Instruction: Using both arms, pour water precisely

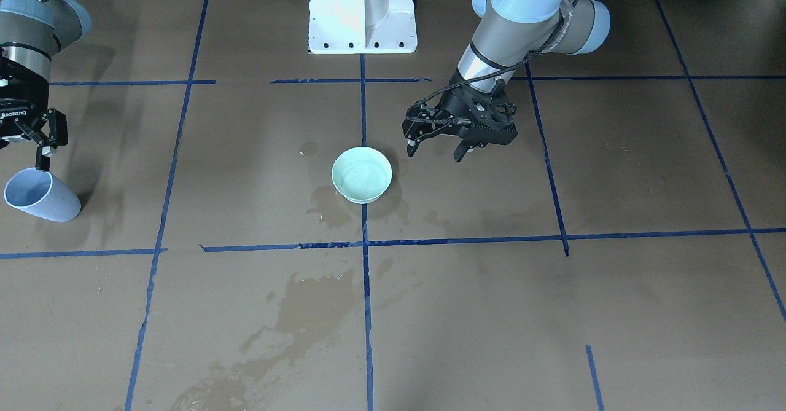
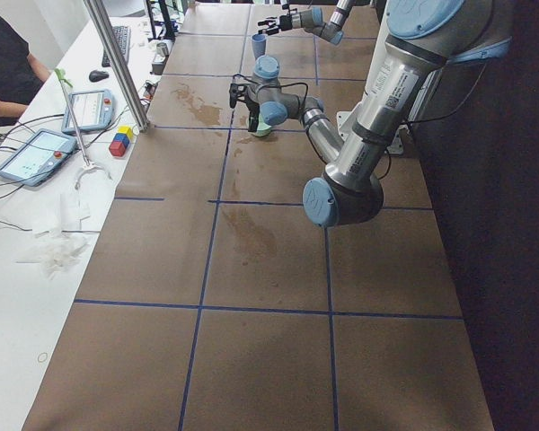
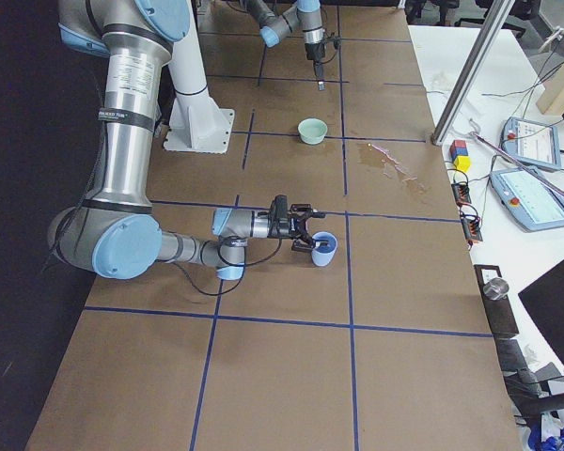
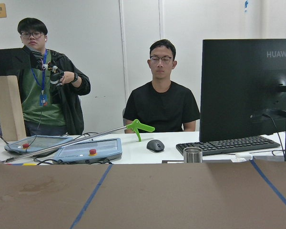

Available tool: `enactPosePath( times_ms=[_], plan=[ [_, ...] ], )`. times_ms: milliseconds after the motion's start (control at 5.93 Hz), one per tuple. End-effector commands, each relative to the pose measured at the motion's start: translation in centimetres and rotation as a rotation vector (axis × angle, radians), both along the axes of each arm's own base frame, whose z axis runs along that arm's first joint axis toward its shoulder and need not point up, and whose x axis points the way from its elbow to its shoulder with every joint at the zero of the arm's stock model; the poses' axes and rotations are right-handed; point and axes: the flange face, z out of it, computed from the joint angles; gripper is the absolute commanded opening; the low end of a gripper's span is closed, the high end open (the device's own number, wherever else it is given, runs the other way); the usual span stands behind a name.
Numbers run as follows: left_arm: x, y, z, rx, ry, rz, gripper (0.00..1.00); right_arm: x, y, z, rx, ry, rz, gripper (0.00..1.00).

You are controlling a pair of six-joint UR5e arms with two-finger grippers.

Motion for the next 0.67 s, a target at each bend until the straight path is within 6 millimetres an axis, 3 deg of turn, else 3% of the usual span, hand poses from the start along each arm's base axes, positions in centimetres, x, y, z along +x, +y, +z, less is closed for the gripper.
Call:
enactPosePath(
  times_ms=[0, 337, 506],
  plan=[
    [0.6, 0.1, -0.5, -0.019, 0.008, -0.002, 1.00, 2.3, -1.1, -1.1, 0.007, 0.024, -0.037, 1.00],
    [3.4, 1.4, -0.4, -0.042, -0.020, 0.035, 1.00, 6.3, -4.9, -0.9, -0.044, 0.097, -0.109, 1.00],
    [4.0, 1.3, -1.0, -0.058, -0.043, 0.040, 1.00, 9.6, -7.0, -1.0, -0.091, 0.103, -0.160, 1.00]
  ],
)
